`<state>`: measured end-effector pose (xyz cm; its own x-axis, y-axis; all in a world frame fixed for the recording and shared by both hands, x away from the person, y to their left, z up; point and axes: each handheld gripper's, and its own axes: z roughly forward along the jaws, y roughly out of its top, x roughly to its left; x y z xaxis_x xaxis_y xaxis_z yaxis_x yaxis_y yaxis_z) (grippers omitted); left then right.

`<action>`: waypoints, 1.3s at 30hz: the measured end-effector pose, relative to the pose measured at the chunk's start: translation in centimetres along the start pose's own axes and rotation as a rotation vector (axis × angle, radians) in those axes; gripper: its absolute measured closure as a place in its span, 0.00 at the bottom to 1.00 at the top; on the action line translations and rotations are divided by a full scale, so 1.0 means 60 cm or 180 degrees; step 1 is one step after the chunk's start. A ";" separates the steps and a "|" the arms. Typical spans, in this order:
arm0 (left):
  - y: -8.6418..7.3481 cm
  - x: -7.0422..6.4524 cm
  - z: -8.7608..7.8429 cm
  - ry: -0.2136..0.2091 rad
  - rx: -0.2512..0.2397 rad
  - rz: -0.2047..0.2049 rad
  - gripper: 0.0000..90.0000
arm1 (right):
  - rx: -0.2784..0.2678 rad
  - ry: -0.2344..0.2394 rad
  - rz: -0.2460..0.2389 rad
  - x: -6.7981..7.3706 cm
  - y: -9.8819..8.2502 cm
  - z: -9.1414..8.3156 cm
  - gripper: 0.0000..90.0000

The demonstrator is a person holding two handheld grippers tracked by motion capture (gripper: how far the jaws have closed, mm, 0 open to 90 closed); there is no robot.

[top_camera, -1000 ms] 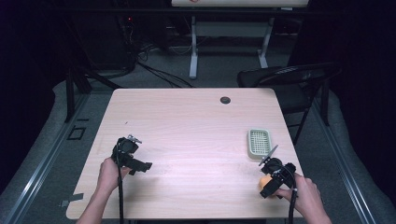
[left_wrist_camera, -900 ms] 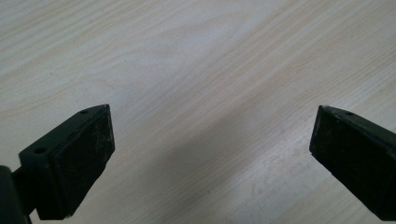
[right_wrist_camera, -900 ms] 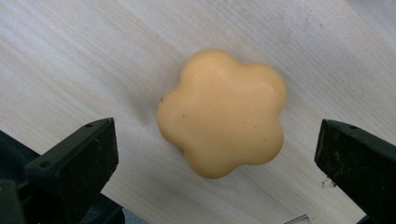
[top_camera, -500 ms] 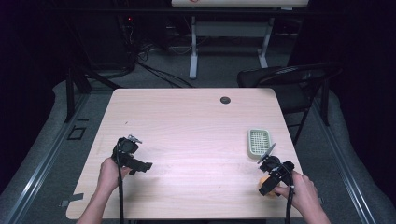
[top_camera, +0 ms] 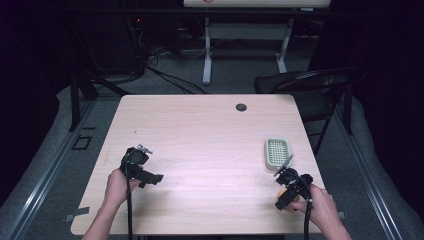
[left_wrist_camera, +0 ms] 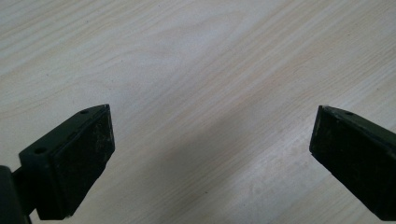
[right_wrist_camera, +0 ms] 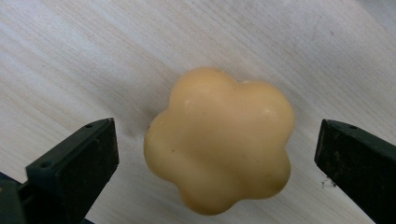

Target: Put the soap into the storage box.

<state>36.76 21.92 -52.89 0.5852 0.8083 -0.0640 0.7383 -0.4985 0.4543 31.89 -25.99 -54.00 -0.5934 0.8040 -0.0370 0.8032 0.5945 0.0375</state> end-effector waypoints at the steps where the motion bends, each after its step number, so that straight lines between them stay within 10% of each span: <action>1: 0.000 0.000 0.000 -0.0002 0.0003 0.0001 0.00 | 0.0015 0.0018 0.0013 0.000 0.000 0.001 0.00; 11: 0.000 0.000 0.000 -0.0005 0.0012 0.0010 0.00 | -0.0200 0.0112 0.0145 0.009 -0.001 0.011 0.16; 14: 0.000 0.000 0.000 -0.0005 0.0014 0.0012 0.00 | 0.0094 0.0026 -0.0057 0.003 0.005 0.000 0.18; 39: 0.000 -0.001 0.000 0.0009 0.0015 0.0021 0.00 | 0.0034 0.0022 0.0027 0.000 0.002 0.007 0.29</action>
<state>36.72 21.89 -52.88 0.5891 0.8059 -0.0584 0.7360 -0.5053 0.4505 32.03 -25.93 -54.44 -0.5869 0.8091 -0.0297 0.8087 0.5876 0.0271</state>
